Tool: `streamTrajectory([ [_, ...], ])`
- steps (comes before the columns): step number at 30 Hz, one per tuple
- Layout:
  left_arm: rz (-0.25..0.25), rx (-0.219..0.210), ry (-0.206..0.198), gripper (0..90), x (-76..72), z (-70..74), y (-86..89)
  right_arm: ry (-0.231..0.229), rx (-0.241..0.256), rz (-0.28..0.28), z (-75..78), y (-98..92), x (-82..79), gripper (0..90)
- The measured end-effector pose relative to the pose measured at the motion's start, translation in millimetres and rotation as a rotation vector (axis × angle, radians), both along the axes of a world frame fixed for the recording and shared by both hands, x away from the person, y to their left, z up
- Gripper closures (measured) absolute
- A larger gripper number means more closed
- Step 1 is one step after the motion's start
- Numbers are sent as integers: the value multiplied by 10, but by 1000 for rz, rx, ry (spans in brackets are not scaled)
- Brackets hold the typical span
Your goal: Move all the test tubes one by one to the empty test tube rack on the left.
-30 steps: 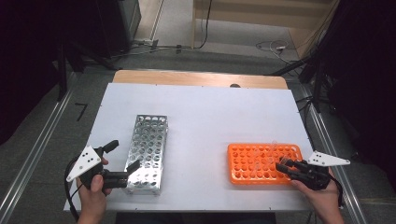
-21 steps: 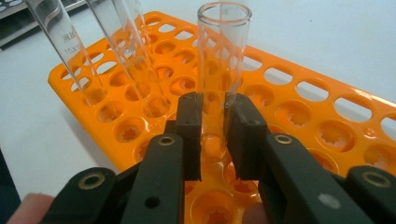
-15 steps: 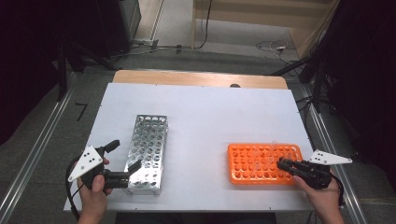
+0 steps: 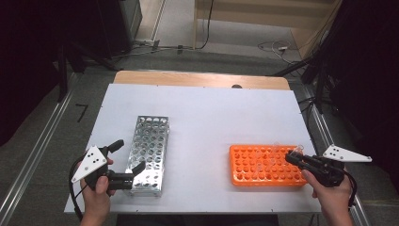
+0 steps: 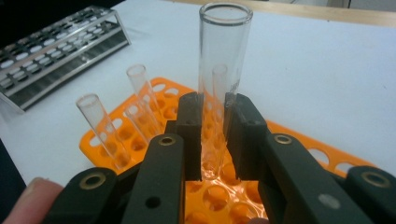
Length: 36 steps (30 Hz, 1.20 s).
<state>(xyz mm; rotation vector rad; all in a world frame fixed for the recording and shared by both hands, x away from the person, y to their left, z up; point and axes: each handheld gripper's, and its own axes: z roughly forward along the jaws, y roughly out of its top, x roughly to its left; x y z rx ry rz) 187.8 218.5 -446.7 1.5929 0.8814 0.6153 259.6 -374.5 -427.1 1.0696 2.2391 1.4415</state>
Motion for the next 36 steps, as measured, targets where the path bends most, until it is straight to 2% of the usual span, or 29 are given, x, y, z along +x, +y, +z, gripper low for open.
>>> streamTrajectory([
  [8, -19, 1, -15, 0, 32, 120, -62, -12, 20, 0, 165, 95, 22, 737],
  [11, -39, 8, -11, 0, 56, 161, -99, -32, 24, 6, 265, 203, 29, 737],
  [17, -61, 15, 3, 0, 98, 198, -157, -49, 18, 37, 353, 429, 49, 737],
  [20, -67, 15, 4, 0, 120, 226, -199, -55, 19, 49, 372, 504, 65, 737],
  [27, -91, 3, 12, 0, 135, 259, -286, -67, 33, 107, 404, 811, 67, 737],
  [29, -99, 8, 15, 0, 131, 259, -298, -70, 34, 114, 406, 839, 60, 737],
  [30, -112, 9, 14, 0, 124, 259, -320, -72, 40, 130, 415, 918, 32, 737],
  [36, -155, 7, 25, 0, 111, 267, -431, -73, 61, 177, 427, 1112, -47, 737],
])
